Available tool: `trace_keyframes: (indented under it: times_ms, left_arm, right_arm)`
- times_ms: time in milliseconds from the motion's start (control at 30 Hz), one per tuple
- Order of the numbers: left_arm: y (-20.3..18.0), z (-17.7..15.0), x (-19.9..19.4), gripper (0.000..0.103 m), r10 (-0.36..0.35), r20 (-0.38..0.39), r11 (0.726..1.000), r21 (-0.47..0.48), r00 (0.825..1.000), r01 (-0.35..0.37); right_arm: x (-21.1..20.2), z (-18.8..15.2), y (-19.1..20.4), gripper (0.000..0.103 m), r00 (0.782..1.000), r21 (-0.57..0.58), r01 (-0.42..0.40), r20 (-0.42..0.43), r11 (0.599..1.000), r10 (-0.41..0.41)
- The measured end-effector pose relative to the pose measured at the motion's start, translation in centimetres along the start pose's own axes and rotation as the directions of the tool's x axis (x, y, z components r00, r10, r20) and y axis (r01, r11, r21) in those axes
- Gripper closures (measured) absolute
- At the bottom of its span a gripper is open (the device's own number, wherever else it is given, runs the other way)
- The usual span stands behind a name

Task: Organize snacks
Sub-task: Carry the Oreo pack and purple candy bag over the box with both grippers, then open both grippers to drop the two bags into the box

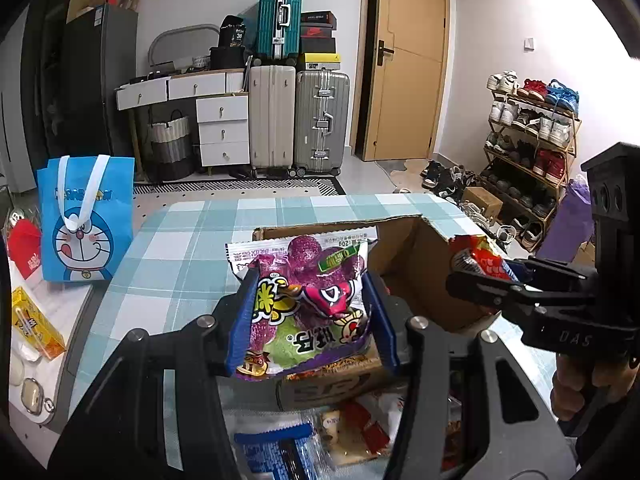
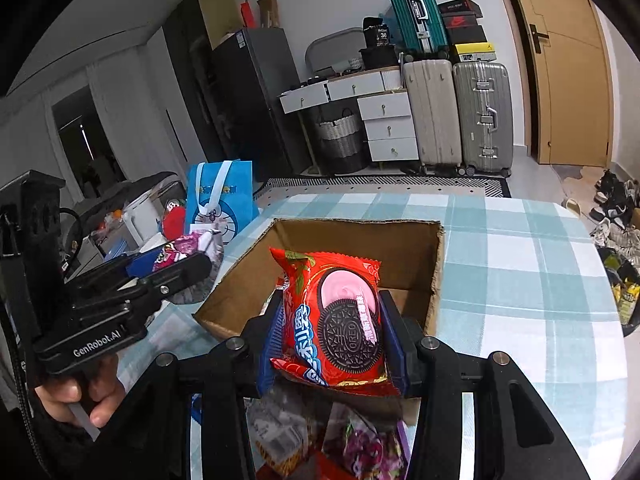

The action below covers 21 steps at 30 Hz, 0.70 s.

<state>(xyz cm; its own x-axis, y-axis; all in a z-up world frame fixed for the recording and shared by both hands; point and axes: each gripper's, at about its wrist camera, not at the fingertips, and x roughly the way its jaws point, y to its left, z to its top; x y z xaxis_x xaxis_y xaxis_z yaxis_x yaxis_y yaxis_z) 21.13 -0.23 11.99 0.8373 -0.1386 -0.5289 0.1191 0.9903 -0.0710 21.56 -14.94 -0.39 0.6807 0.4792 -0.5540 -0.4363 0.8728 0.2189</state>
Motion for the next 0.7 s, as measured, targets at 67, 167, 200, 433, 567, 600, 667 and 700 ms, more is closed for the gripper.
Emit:
trace_keyframes:
  times_ms: [67,167,200,433,567,600,667,700]
  left_arm:
    - [0.2,0.0,0.9,0.055,0.008,-0.008,1.0,-0.001,1.0,-0.008]
    - [0.4,0.1,2.2,0.055,0.014,-0.019,1.0,-0.006,1.0,-0.014]
    - [0.5,0.1,2.7,0.055,0.021,-0.019,1.0,-0.005,1.0,-0.021]
    - [0.0,0.4,4.3,0.055,0.032,-0.019,0.999,0.008,0.999,-0.032]
    - [0.0,0.4,5.3,0.055,0.03,-0.025,0.999,0.015,0.999,-0.03]
    - [0.0,0.4,5.6,0.055,0.029,-0.025,1.0,0.012,0.999,-0.028]
    - [0.1,0.2,6.1,0.055,0.026,-0.032,1.0,0.006,0.999,-0.026]
    - [0.0,0.1,6.4,0.055,0.024,-0.031,1.0,0.008,0.999,-0.024]
  right_arm:
    - [0.6,0.1,-0.1,0.059,1.0,0.003,-0.007,-0.002,1.0,0.007]
    - [1.6,0.3,-0.4,0.059,1.0,0.009,-0.004,-0.01,1.0,0.004]
    - [1.8,0.4,-0.5,0.059,1.0,0.011,-0.005,-0.01,1.0,0.005]
    - [3.6,1.0,-0.6,0.059,1.0,0.011,-0.003,-0.028,1.0,0.003]
    - [4.0,1.0,-0.7,0.059,1.0,0.012,0.001,-0.031,1.0,-0.001]
    - [4.1,1.0,-0.7,0.059,1.0,0.013,0.003,-0.032,1.0,-0.003]
    - [4.3,1.0,-0.9,0.059,1.0,0.018,0.006,-0.027,1.0,-0.006]
    - [4.3,1.0,-1.0,0.059,1.0,0.023,0.003,-0.029,1.0,-0.002]
